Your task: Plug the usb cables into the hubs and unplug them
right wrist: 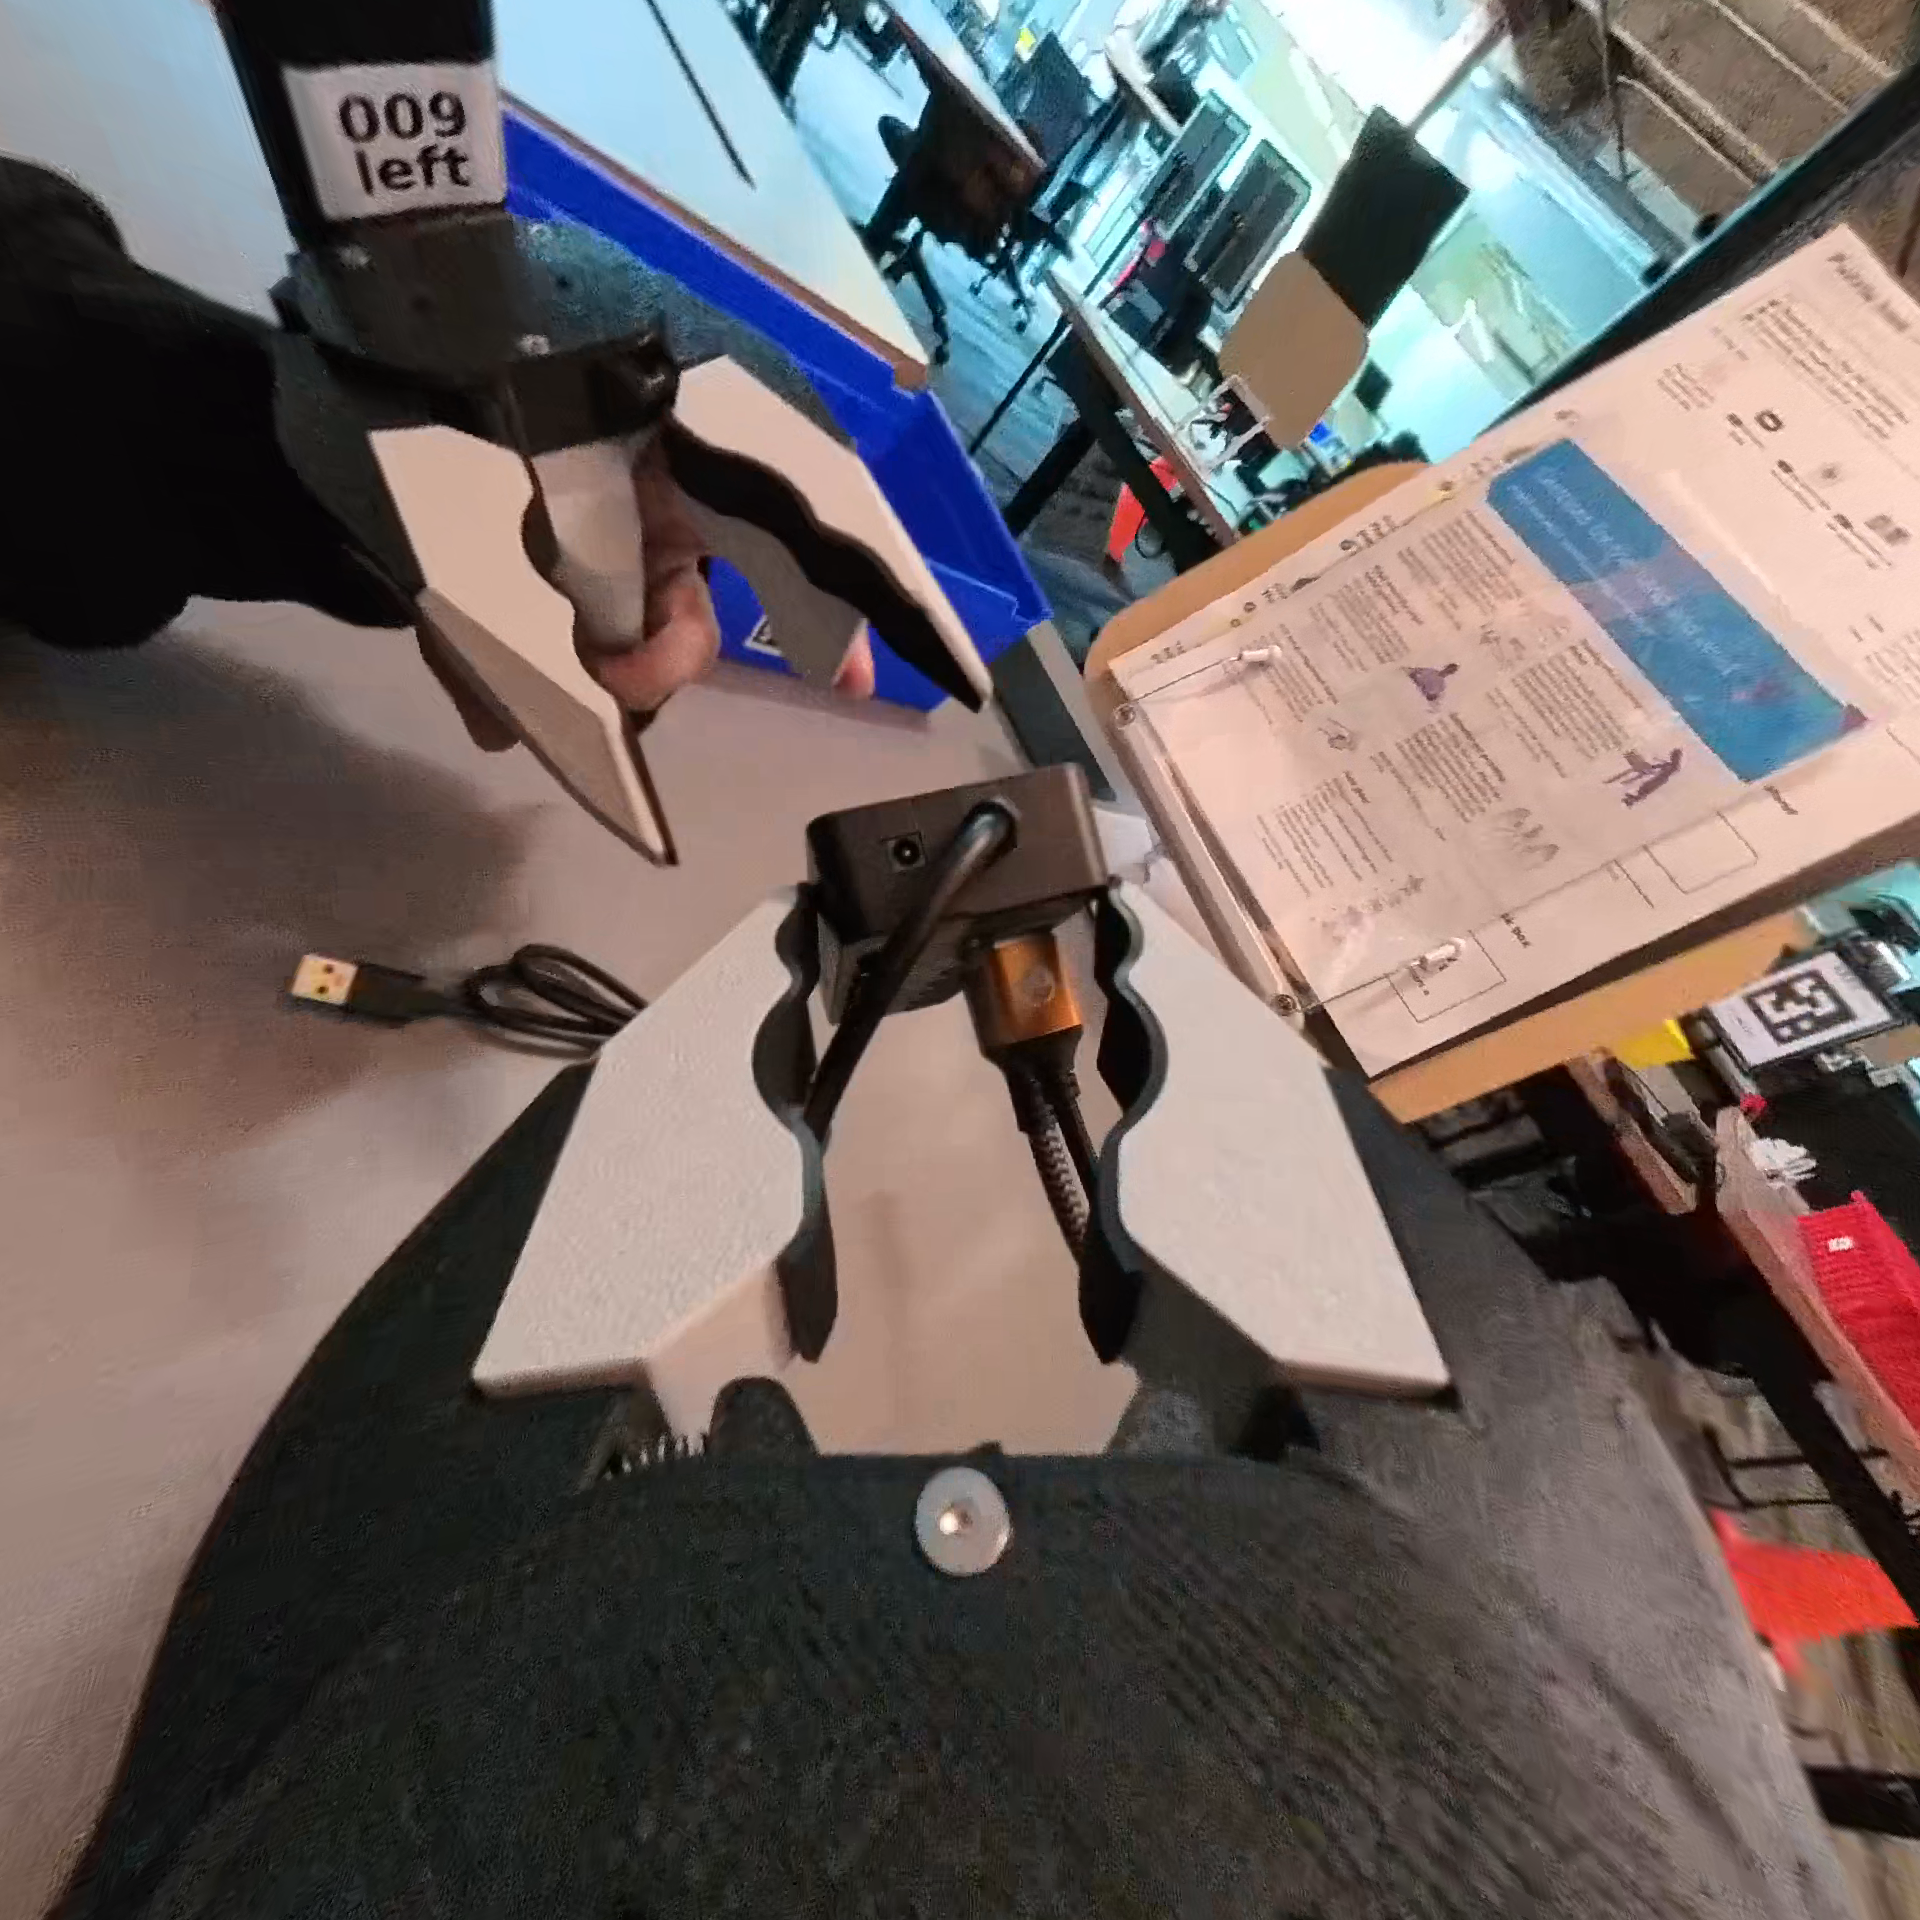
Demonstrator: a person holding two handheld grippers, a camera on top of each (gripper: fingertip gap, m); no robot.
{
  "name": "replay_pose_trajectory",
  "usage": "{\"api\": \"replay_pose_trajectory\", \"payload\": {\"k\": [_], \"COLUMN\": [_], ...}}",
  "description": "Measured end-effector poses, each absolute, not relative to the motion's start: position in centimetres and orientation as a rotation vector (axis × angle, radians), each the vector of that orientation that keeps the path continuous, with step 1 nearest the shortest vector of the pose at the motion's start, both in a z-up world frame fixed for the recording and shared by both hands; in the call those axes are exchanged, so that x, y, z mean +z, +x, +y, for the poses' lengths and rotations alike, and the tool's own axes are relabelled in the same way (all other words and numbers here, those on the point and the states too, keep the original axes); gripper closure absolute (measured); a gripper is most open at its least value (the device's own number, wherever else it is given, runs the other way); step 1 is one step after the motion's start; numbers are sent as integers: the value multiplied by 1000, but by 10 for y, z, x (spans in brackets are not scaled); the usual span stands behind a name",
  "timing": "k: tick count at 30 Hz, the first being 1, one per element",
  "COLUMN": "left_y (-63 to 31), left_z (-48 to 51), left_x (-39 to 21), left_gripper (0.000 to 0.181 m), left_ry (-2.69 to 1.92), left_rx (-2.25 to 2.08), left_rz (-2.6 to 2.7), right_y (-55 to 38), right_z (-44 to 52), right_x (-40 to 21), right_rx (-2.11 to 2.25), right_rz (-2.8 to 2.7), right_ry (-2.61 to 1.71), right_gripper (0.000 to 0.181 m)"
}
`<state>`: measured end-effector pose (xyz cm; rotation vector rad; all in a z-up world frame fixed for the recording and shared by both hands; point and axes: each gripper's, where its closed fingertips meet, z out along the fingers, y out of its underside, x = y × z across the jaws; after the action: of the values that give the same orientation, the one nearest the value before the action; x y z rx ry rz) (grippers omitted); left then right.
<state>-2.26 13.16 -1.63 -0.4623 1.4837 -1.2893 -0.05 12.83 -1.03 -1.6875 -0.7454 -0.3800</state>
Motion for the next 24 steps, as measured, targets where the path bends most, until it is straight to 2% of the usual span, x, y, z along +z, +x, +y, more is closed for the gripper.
{"api": "replay_pose_trajectory", "payload": {"k": [4, 7, 10, 12, 15, 18, 21, 24], "left_y": [-14, -3, 5, 9, 11, 12, 7, 4], "left_z": [140, 131, 120, 125, 128, 137, 171, 200], "left_x": [-37, -54, -65, -63, -68, -59, -37, -30], "left_gripper": [101, 99, 104, 122, 125, 126, 127, 127], "left_ry": [-517, -527, -531, -550, -612, -772, -933, -1020], "left_rx": [-1158, -1067, -1013, -985, -1037, -1272, -1472, -1505], "left_rz": [1573, 1652, 1691, 1661, 1679, 1594, 1367, 1213], "right_y": [-18, -37, -49, -50, -44, -30, -60, -98], "right_z": [118, 121, 128, 129, 136, 135, 123, 123], "right_x": [-15, -18, -15, -16, -16, 16, 17, -25], "right_rx": [-264, -251, -219, -220, -257, -392, -128, 234], "right_rz": [-850, -907, -903, -913, -880, -703, -675, -722], "right_ry": [-1674, -1660, -1635, -1630, -1653, -1578, -1644, -1847], "right_gripper": [129, 129, 129, 128, 127, 126, 125, 128]}}
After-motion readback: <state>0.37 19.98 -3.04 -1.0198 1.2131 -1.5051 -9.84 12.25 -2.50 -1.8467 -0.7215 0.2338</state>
